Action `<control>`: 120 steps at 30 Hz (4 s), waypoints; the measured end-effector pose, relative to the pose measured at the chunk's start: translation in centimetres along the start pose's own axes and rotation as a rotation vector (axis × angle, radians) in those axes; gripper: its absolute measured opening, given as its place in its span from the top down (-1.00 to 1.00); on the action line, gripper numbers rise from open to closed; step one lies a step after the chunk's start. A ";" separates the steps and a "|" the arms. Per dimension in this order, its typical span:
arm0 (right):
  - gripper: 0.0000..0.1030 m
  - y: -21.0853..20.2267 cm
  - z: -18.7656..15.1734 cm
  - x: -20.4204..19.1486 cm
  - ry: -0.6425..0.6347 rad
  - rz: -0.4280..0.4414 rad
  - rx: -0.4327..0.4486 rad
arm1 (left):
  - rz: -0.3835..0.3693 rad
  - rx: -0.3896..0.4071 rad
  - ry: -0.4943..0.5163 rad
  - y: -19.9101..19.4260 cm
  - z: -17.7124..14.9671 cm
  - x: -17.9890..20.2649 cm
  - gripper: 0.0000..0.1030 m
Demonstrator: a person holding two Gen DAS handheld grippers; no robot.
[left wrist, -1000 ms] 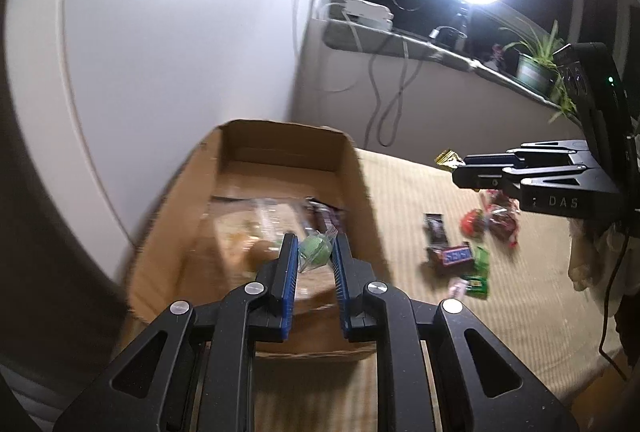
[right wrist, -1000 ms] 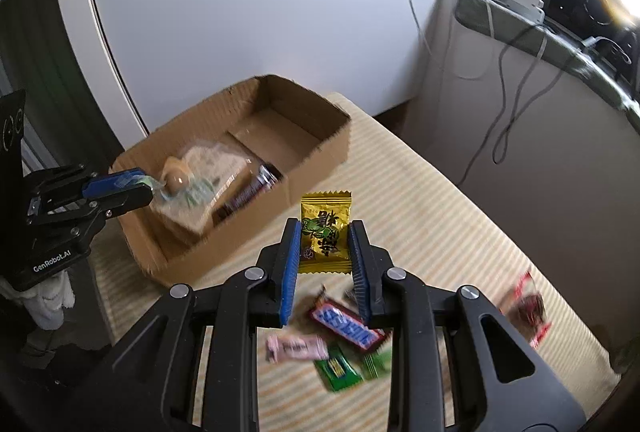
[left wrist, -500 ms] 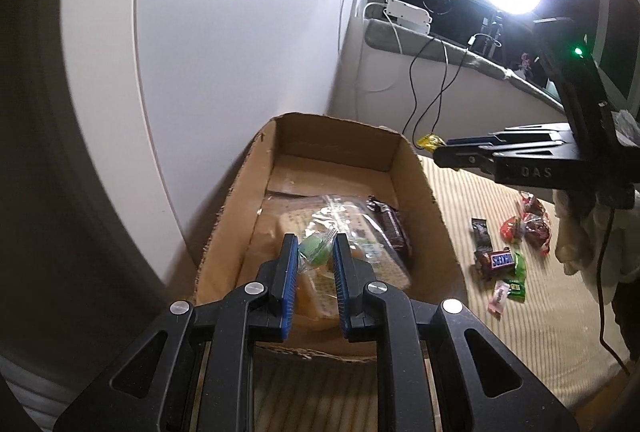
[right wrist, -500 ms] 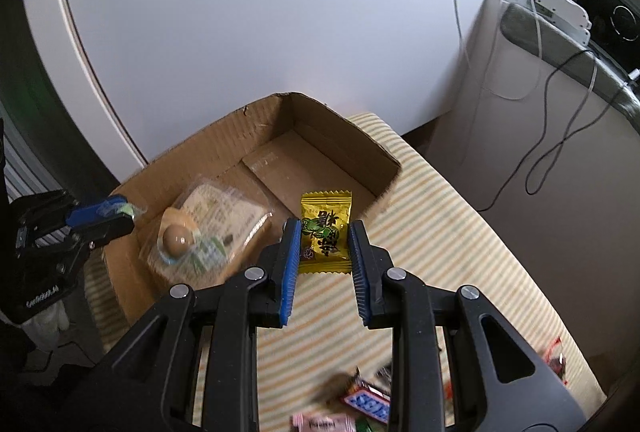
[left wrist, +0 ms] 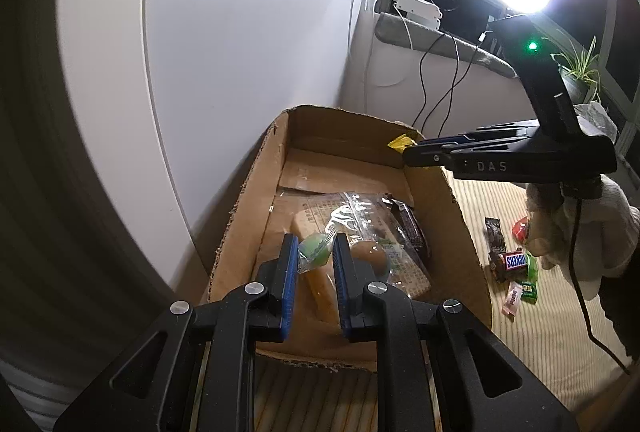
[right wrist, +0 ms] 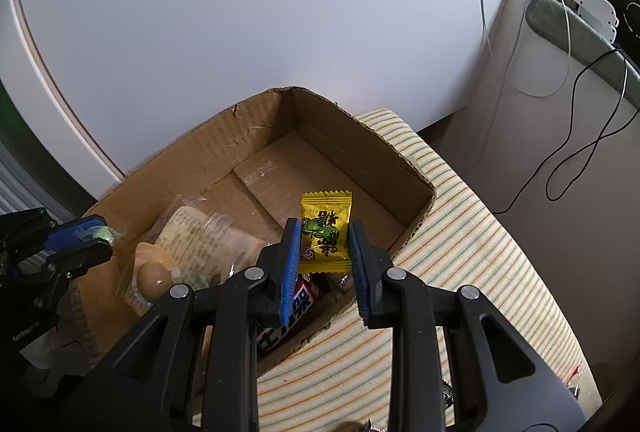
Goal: Organize snacks
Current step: 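Carry the yellow packet with the right tool into the box while the left tool drops the green candy there, then move both tools back to the loose candies on the bed, then grasp the pink candy with the left tool while the right tool grasps the green candy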
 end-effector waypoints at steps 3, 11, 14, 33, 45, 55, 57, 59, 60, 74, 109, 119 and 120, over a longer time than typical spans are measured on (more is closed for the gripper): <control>0.51 0.4 0.1 0.1 0.002 0.006 -0.005 | 0.000 -0.002 0.000 0.1 0.1 0.0 0.69; 0.48 0.5 0.2 -0.1 -0.024 0.013 0.005 | 0.010 0.001 0.002 0.0 0.1 0.0 0.50; -0.08 0.4 0.3 0.0 -0.021 0.002 0.017 | 0.010 0.004 -0.001 -0.1 0.1 0.0 0.12; -0.61 -2.9 -2.0 1.7 0.003 -0.030 0.050 | -0.022 0.032 0.035 -1.8 0.0 2.3 -0.01; -0.61 -7.0 -7.6 4.2 0.035 -0.051 0.064 | -0.091 0.034 0.112 -2.7 -0.8 6.8 -0.01; -0.61 -9.4 -13.4 5.2 0.031 -0.038 0.073 | -0.155 0.006 0.193 -2.7 -2.3 11.6 -0.01; -0.61 -9.5 -14.7 4.9 0.014 -0.031 0.063 | -0.170 -0.005 0.208 -2.6 -2.6 12.5 -0.01; -0.61 -9.3 -15.7 4.6 -0.005 -0.021 0.051 | -0.183 -0.017 0.223 -2.3 -3.0 13.4 0.00; -0.58 -9.2 -16.2 4.4 -0.019 -0.017 0.043 | -0.190 -0.025 0.233 -2.2 -3.2 14.0 0.00; 0.15 -5.5 -20.9 3.7 -0.084 0.056 -0.082 | -0.251 -0.141 0.305 0.7 -5.7 18.6 0.32; 0.43 -1.2 -20.7 4.1 -0.135 0.026 -0.172 | -0.174 -0.257 0.383 7.3 -6.1 19.6 0.65; 0.50 -1.7 -21.3 4.2 -0.127 0.002 -0.170 | -0.172 -0.254 0.415 6.9 -6.8 19.7 0.65; 0.50 -1.7 -21.4 4.2 -0.128 -0.001 -0.170 | -0.168 -0.254 0.414 7.0 -6.8 19.7 0.64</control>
Point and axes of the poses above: each gripper's, at about its wrist camera, not at the fingertips, and y roughly the way its jaws point, x to its right, z to its top, the point moved 7 cm from there along y, roughly the way its jaws point, and after that the axes turned 13 degrees about -x, right-handed, at the moved point
